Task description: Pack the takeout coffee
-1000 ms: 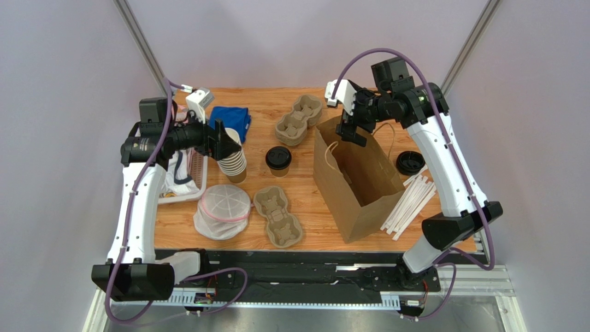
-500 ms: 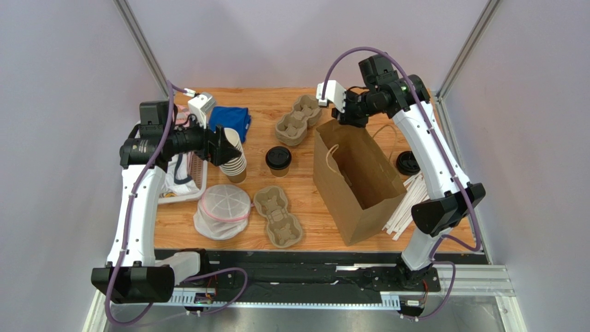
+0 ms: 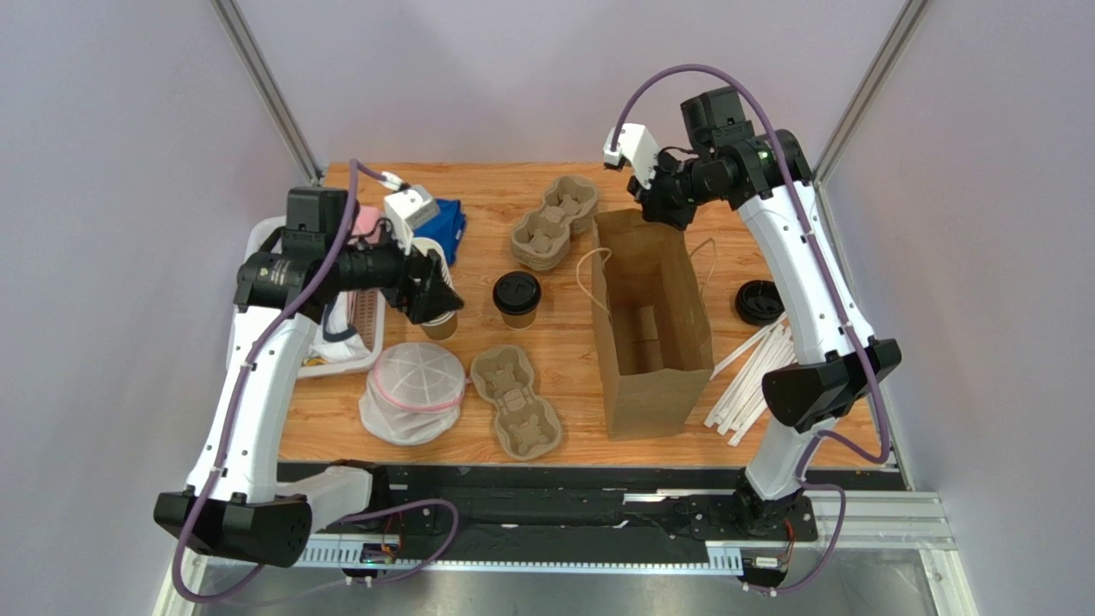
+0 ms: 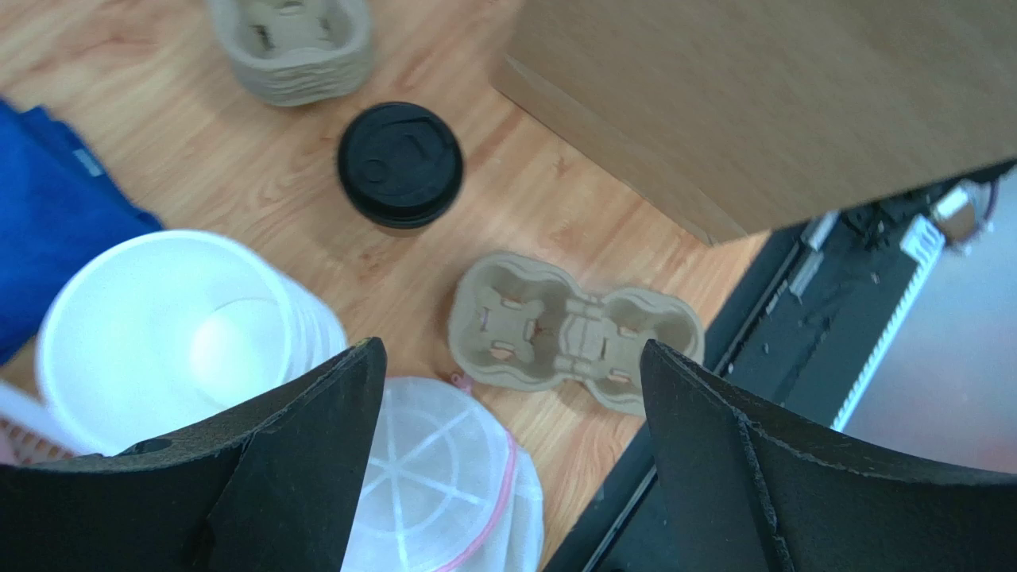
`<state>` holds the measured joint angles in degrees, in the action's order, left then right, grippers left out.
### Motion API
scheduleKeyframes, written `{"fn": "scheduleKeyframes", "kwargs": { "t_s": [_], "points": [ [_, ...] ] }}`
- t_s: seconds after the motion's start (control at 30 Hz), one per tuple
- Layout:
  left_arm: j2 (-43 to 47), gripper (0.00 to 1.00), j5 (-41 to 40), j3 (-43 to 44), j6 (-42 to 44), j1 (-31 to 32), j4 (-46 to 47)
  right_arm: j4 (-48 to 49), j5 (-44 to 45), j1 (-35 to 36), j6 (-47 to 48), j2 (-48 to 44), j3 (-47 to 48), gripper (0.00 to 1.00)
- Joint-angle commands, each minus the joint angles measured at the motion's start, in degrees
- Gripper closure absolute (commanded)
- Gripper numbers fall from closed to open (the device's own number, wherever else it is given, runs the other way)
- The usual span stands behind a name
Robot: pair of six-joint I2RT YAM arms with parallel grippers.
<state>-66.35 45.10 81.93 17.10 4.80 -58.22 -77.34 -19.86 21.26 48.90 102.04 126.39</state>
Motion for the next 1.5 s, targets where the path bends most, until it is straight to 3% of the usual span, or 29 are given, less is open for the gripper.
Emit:
{"fn": "scheduleKeyframes", "kwargs": {
  "t_s": [0.0, 0.27, 0.5, 0.83, 1.17, 1.47],
  "points": [
    [-0.6, 0.13, -7.0, 0.2, 6.4, 8.0, -2.2, -5.2, -2.1, -0.9, -6.0, -2.5, -1.0, 1.00],
    [-7.8, 0.16, -14.8, -4.2, 4.0, 19.3, -0.5, -7.4, -7.4, -6.0, -13.3, -1.8, -0.9, 1.00],
    [-10.1, 0.11, -18.7, -13.3, -4.9, 21.0, 11.0, -8.1, -9.8, -7.5, -13.9, -4.1, -3.3, 1.00],
    [-16.3, 0.12, -27.9, -15.7, 2.5, 24.2, 15.8, -8.7, -10.6, -7.5, -13.6, -4.6, -4.2, 1.00],
    [-22.6, 0.37, -28.3, -17.6, 7.9, 25.4, 19.2, -9.0, -10.9, -7.5, -12.4, -5.4, -4.7, 1.00],
    [-22.6, 0.41, -29.2, -23.3, 6.2, 25.7, 22.5, -9.0, -11.6, -7.5, -12.0, -5.5, -5.5, 1.00]
  ]
}}
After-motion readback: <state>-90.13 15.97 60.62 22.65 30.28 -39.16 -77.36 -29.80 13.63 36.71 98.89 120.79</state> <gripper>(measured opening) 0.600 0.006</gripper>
